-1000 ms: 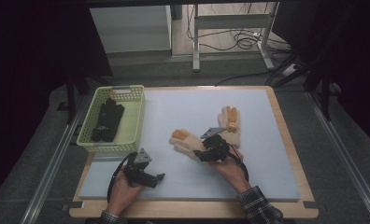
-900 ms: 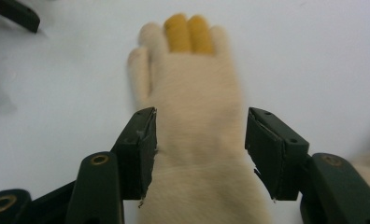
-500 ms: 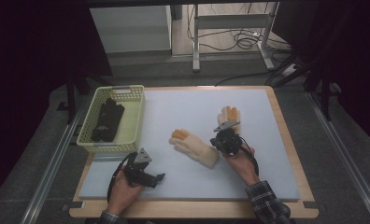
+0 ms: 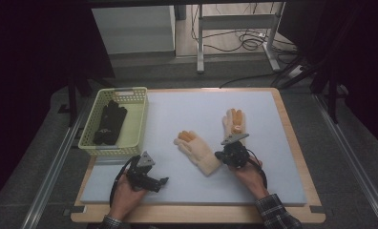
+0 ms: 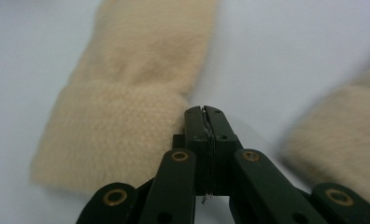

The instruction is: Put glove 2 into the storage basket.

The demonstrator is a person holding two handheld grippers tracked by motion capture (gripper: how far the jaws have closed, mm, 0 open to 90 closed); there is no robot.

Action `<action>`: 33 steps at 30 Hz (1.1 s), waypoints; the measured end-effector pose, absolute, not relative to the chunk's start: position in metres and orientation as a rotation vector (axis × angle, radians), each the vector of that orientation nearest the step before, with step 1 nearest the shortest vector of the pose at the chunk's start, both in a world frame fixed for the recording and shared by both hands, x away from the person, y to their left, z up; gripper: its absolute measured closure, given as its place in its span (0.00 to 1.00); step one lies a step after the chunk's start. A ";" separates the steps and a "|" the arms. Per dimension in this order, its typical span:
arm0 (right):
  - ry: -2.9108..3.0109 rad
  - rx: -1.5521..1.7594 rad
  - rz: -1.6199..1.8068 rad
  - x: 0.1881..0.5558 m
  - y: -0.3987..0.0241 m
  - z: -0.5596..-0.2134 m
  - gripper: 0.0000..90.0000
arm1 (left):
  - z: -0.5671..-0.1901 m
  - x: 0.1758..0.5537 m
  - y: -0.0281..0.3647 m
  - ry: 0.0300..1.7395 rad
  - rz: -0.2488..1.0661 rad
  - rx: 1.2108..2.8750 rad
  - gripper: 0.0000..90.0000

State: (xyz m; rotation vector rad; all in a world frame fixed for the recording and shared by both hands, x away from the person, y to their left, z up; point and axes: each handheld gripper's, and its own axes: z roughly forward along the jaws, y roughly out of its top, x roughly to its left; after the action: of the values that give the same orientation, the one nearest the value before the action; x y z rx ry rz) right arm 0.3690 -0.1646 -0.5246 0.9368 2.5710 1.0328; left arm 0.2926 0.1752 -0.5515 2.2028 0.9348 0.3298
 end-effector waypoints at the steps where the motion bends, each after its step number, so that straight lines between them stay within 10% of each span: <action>1: 2.580 0.924 1.044 0.366 -0.165 -0.525 0.98 | -0.552 0.293 0.175 0.935 0.330 2.203 0.02; 33: 2.481 0.896 1.078 0.356 -0.178 -0.508 0.78 | -0.551 0.293 0.175 0.934 0.331 2.204 0.02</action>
State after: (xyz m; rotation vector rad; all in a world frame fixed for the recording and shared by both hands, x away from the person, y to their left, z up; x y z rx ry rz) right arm 0.3561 -0.1782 -0.5081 0.8963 2.4810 1.0776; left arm 0.2925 0.1753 -0.5515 2.2037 0.9343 0.3305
